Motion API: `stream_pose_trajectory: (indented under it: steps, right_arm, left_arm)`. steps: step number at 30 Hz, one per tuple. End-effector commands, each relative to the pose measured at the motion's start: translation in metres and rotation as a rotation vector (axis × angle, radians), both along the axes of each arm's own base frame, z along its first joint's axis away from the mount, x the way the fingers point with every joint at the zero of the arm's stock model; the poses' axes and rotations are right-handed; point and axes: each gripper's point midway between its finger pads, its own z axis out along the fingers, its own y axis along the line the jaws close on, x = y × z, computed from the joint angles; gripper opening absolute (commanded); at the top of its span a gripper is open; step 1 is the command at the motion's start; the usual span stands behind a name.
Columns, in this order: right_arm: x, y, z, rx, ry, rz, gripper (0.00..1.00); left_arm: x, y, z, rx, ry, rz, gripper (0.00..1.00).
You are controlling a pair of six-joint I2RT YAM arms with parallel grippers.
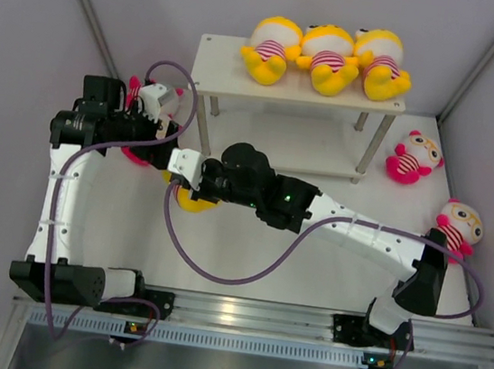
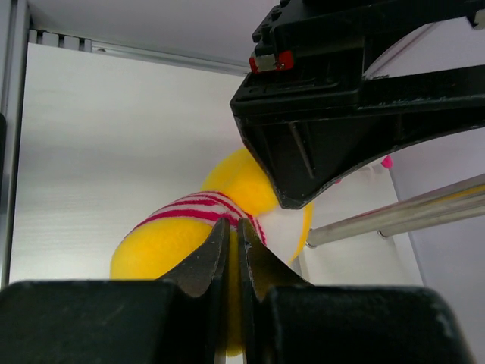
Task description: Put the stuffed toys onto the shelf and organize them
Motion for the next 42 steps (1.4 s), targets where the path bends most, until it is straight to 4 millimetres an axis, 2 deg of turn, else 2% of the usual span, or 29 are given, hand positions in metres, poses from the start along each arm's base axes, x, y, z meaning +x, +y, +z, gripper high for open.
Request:
stream_pose_trajectory:
  steps: [1,4,7,13,16,22,29,32,35,36,38,39,40,42]
  right_arm:
    - [-0.002,0.007,0.056,0.129,-0.098,-0.001,0.00]
    - [0.001,0.008,0.054,0.123,-0.108,-0.015,0.00]
    - [0.002,0.008,0.056,0.131,-0.112,-0.021,0.00]
    - [0.020,-0.001,0.047,0.098,-0.130,-0.110,0.00]
    - [0.026,-0.005,0.047,0.109,-0.113,-0.123,0.00]
    - [0.027,-0.007,0.053,0.140,-0.109,-0.119,0.00]
    - [0.023,-0.006,0.054,0.145,-0.098,-0.096,0.00]
    - [0.022,-0.005,0.057,0.151,-0.100,-0.092,0.00]
    - [0.023,-0.005,0.055,0.147,-0.102,-0.096,0.00]
    - [0.024,-0.005,0.055,0.146,-0.100,-0.098,0.00]
    - [0.024,-0.004,0.056,0.150,-0.099,-0.098,0.00]
    - [0.023,-0.005,0.057,0.154,-0.097,-0.099,0.00]
    - [0.023,-0.005,0.058,0.155,-0.092,-0.097,0.00]
    - [0.022,-0.004,0.057,0.156,-0.068,-0.095,0.00]
  left_arm:
    - [0.000,-0.004,0.000,-0.009,-0.033,-0.028,0.96]
    - [0.003,-0.002,-0.002,-0.008,-0.014,-0.002,0.98]
    - [0.003,-0.009,0.005,-0.051,-0.016,-0.027,0.99]
    - [-0.010,-0.021,0.036,-0.104,-0.106,-0.088,0.97]
    - [-0.022,-0.026,0.051,-0.113,-0.167,-0.125,0.89]
    - [-0.019,-0.023,0.033,-0.104,-0.111,-0.114,0.77]
    - [-0.012,-0.029,0.041,-0.134,-0.118,-0.149,0.79]
    - [-0.010,-0.031,0.040,-0.149,-0.102,-0.156,0.75]
    - [-0.010,-0.034,0.039,-0.162,-0.098,-0.171,0.61]
    - [-0.012,-0.036,0.039,-0.174,-0.097,-0.186,0.49]
    - [-0.013,-0.037,0.037,-0.174,-0.095,-0.194,0.36]
    - [-0.015,-0.037,0.037,-0.172,-0.101,-0.197,0.25]
    - [-0.016,-0.035,0.036,-0.162,-0.106,-0.192,0.00]
    - [-0.017,-0.033,0.036,-0.145,-0.115,-0.184,0.00]
